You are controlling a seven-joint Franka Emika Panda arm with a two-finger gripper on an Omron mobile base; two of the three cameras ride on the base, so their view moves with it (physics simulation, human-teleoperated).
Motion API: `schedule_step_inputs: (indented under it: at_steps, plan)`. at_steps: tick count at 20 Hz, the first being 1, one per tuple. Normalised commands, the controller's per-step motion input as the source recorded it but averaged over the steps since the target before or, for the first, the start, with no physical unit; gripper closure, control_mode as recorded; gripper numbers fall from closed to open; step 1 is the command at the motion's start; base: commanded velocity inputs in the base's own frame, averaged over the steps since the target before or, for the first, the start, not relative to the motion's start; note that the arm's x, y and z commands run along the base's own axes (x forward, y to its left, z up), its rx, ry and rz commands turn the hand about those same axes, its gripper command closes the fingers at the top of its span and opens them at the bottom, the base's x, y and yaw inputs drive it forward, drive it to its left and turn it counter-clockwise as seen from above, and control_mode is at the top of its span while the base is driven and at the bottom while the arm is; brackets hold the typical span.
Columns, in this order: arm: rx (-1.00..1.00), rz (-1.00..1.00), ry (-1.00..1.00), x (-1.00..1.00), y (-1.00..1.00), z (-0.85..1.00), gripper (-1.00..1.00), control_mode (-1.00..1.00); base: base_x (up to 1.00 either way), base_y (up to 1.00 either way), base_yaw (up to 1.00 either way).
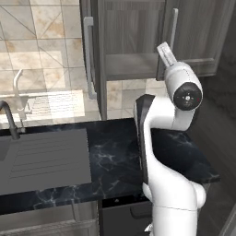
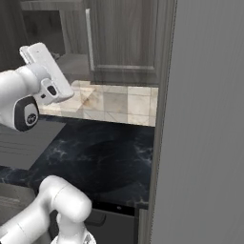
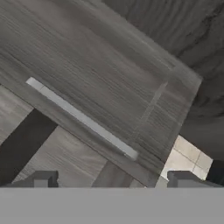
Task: Open the cabinet and move the ladle to the pot. Then close the cabinet.
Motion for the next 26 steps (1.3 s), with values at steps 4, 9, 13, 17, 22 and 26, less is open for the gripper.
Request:
schedule_step_inputs:
  at_steps: [4, 9, 13, 17, 22, 26]
  plan:
    - [-0.30, -0.08, 0.18, -0.48, -0.14, 0.24, -1.00, -1.00, 0.00, 0.00, 0.00]
    - [-0.22, 0.00, 0.18, -0.26, -0.24, 0.04, -1.00, -1.00, 0.00, 0.00, 0.00]
    - [-0.23, 0.00, 0.25, -0.45, -0.31, 0.00, -1.00, -1.00, 0.00, 0.00, 0.00]
    - [-0.15, 0.00, 0.24, -0.34, -0.15, 0.00, -1.00, -1.00, 0.00, 0.00, 0.00]
    - [-0.22, 0.04, 0.23, -0.22, 0.00, -0.17, -1.00, -1.00, 0.00, 0.00, 0.00]
    - [-0.26, 0.11, 0.04, -0.61, 0.00, -0.09, -1.00, -1.00, 0.00, 0.00, 0.00]
